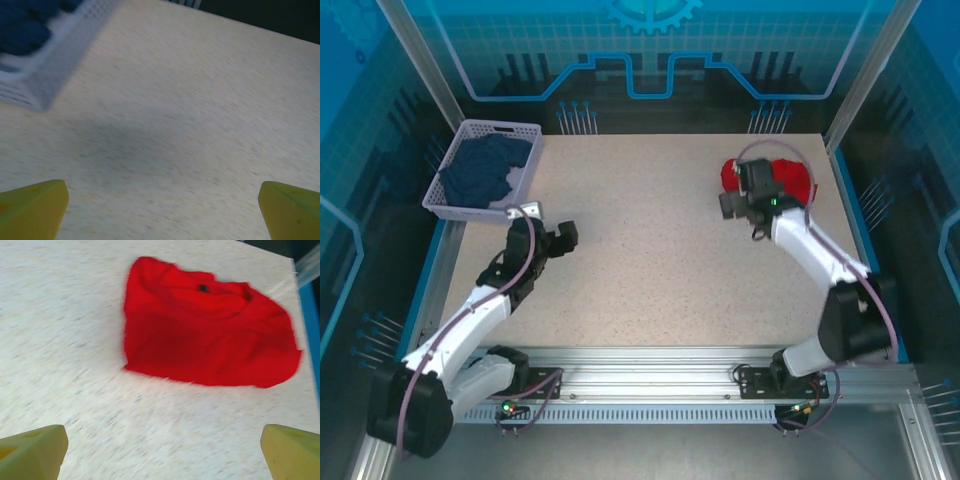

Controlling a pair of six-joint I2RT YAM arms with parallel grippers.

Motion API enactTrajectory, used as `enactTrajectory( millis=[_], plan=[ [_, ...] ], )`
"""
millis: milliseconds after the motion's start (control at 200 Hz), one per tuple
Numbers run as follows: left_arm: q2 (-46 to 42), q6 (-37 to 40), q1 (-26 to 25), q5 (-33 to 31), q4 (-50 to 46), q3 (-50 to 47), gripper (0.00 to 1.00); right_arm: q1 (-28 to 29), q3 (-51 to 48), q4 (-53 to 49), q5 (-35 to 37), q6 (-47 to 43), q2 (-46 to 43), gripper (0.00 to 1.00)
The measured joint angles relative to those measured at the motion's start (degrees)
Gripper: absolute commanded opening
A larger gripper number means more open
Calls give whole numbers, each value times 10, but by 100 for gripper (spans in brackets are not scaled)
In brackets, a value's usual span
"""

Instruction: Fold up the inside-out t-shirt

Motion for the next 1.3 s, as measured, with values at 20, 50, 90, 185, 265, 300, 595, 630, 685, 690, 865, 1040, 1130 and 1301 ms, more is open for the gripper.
enactTrajectory(
  millis=[20,50,90,185,265,300,595,630,685,690,865,1040,1130,1301],
  plan=[
    [-7,9,2,-11,10,-10,99,2,-27,21,-2,3,-14,100],
    [-14,22,4,-26,26,-27,99,3,-71,56,-3,4,-30,100],
    [-19,40,7,-42,49,-49,99,0,-124,96,-5,3,-41,100],
    [-5,76,16,-57,130,-109,99,-5,-243,202,-6,-10,-39,100],
    [40,99,29,-55,220,-157,99,-11,-293,251,-11,-17,-26,100],
    [66,106,36,-53,241,-165,99,-16,-299,274,-14,-21,-19,100],
    [231,158,65,-13,428,-137,99,-42,-312,476,-59,-40,-8,100],
    [247,165,68,-7,449,-129,99,-54,-320,500,-70,-39,-4,100],
    [276,171,73,4,490,-124,99,-76,-329,530,-87,-33,8,100],
    [280,172,74,6,497,-124,99,-79,-330,534,-90,-33,10,100],
    [339,176,106,46,539,-122,99,-103,-343,562,-122,-25,30,100],
    [339,176,114,63,550,-115,99,-103,-343,583,-140,-25,30,100],
    [339,176,115,68,553,-114,99,-103,-343,587,-144,-25,30,100],
    [339,176,115,71,553,-114,99,-103,-343,592,-144,-25,30,100]
  ],
)
